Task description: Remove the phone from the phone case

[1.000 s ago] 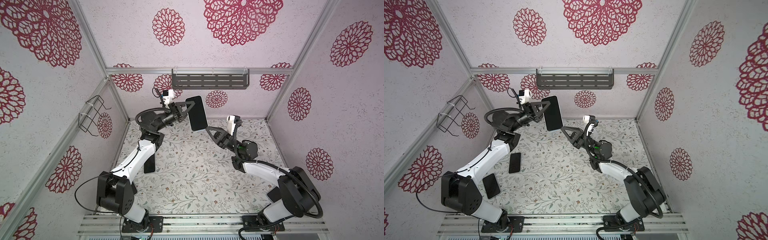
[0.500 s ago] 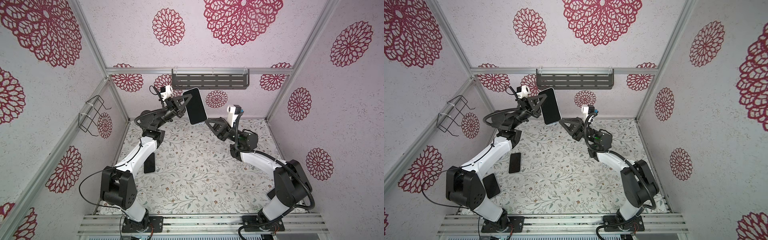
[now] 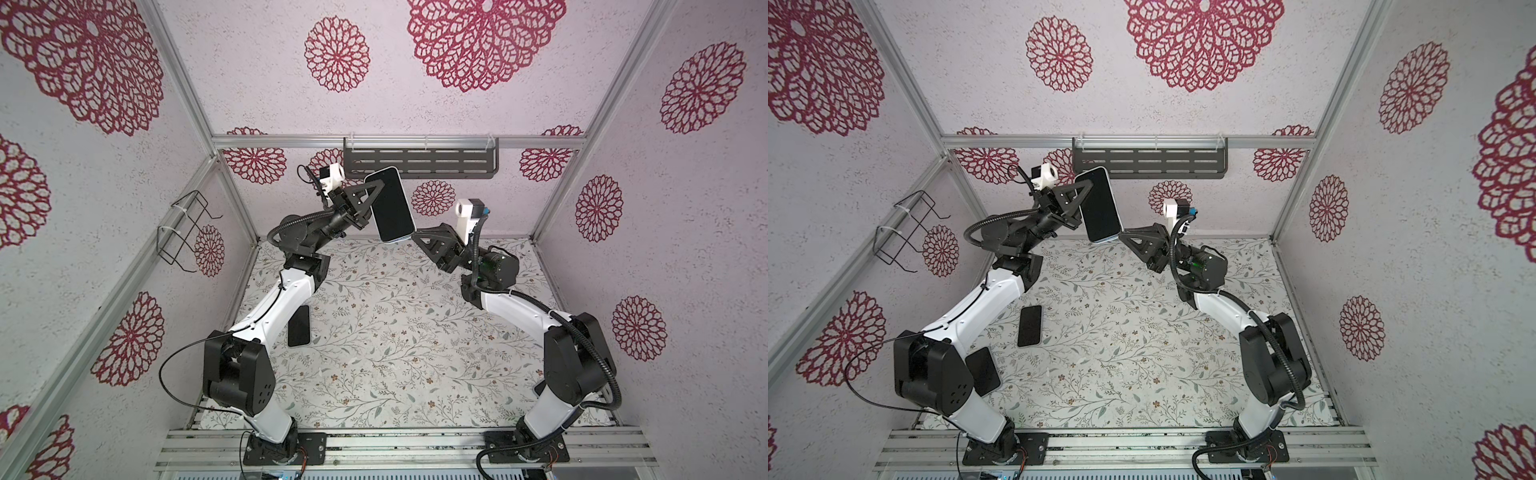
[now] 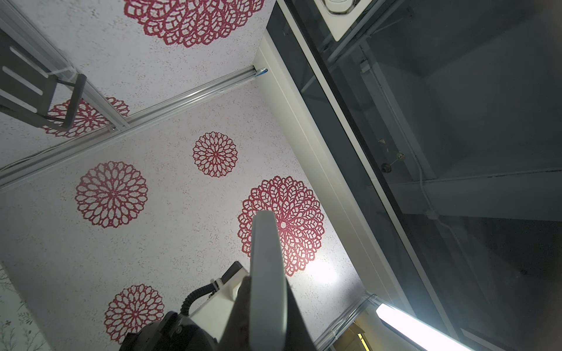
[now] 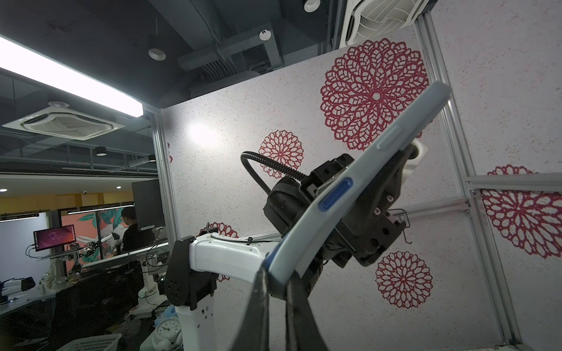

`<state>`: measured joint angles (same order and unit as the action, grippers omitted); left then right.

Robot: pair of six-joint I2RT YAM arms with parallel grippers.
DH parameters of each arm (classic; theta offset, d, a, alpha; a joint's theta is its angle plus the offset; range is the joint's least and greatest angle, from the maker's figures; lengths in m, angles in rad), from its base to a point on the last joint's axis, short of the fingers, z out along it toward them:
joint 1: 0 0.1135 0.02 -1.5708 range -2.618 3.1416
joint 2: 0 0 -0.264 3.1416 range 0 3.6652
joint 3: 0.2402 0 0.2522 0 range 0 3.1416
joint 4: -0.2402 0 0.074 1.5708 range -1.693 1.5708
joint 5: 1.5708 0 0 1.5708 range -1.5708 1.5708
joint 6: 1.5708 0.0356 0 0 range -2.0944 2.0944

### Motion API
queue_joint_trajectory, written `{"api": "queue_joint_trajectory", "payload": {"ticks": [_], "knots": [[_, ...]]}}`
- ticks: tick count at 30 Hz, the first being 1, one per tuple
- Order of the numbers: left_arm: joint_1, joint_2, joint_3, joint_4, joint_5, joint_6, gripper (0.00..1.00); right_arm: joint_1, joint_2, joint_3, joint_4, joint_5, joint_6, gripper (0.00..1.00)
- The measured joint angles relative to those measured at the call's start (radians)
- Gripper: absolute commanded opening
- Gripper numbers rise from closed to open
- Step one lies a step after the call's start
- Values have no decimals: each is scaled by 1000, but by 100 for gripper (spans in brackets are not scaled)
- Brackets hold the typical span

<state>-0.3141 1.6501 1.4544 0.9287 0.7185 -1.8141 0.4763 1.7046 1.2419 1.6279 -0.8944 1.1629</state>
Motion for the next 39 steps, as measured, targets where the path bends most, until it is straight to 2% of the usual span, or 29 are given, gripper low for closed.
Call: {"api": "queue_joint_trajectory", "payload": {"ticks": [1, 3, 6, 10, 13, 17, 20, 23, 30, 39], "knots": [[0, 0, 0, -9, 1, 4, 0, -2, 0, -7, 0, 2, 0, 5], [0, 0, 0, -26, 6, 14, 0, -5, -6, -31, -1, 13, 1, 27], [-12, -8, 6, -56, 30, 35, 0, -22, -9, -114, -27, 45, -13, 51], [-23, -51, 6, -204, 64, 151, 0, -33, -72, -260, -168, 110, -75, 65], [-19, -102, 43, -409, 79, 292, 0, -35, -187, -372, -312, 169, -130, 75], [-18, -157, 122, -643, 77, 483, 0, -27, -359, -451, -512, 244, -213, 81], [-16, -181, 136, -717, 78, 555, 0, -2, -464, -458, -674, 312, -277, 84], [-15, -172, 126, -734, 77, 571, 0, 44, -526, -458, -786, 377, -302, 84], [-18, -121, 86, -750, 70, 570, 0, 126, -486, -461, -800, 426, -260, 85], [-27, -118, 68, -752, 56, 570, 0, 151, -425, -461, -718, 431, -189, 85]]}}
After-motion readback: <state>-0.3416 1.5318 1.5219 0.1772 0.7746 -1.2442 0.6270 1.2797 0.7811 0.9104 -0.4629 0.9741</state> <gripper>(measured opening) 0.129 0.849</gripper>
